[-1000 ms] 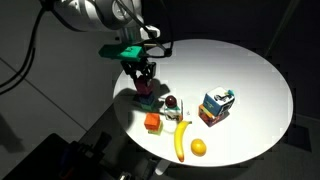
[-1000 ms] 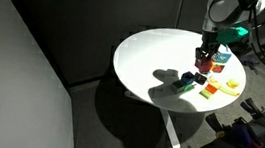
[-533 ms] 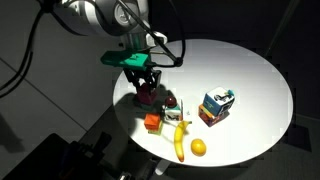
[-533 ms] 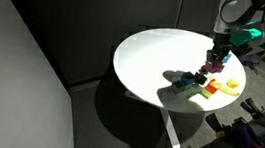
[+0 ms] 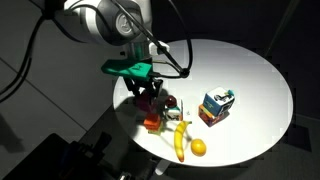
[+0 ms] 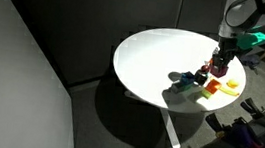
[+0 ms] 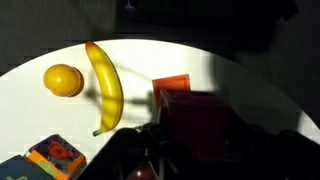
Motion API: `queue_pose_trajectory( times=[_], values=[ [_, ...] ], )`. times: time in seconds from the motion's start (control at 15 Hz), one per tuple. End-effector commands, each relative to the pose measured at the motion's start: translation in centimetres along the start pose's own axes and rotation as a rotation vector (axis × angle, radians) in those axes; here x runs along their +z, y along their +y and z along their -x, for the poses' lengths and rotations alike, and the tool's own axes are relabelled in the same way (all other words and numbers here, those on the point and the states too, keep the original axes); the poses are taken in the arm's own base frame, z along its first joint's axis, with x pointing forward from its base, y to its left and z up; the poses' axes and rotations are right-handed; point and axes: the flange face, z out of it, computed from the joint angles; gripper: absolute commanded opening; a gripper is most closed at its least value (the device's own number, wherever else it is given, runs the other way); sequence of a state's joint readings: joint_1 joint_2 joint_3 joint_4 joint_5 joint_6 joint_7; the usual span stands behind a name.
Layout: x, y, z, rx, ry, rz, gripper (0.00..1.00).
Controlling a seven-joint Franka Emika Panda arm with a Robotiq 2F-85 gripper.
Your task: Pick up the pink block and put it on the orange block
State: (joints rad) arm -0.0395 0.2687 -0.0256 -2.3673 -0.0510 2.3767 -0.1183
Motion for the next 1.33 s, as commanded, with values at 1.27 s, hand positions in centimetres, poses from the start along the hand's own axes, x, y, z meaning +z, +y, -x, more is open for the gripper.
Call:
queue_pose_trajectory(
  times=[1.27],
  values=[
    [3.3, 1.7, 1.7, -0.038, 0.03, 0.018, 0.31]
  ],
)
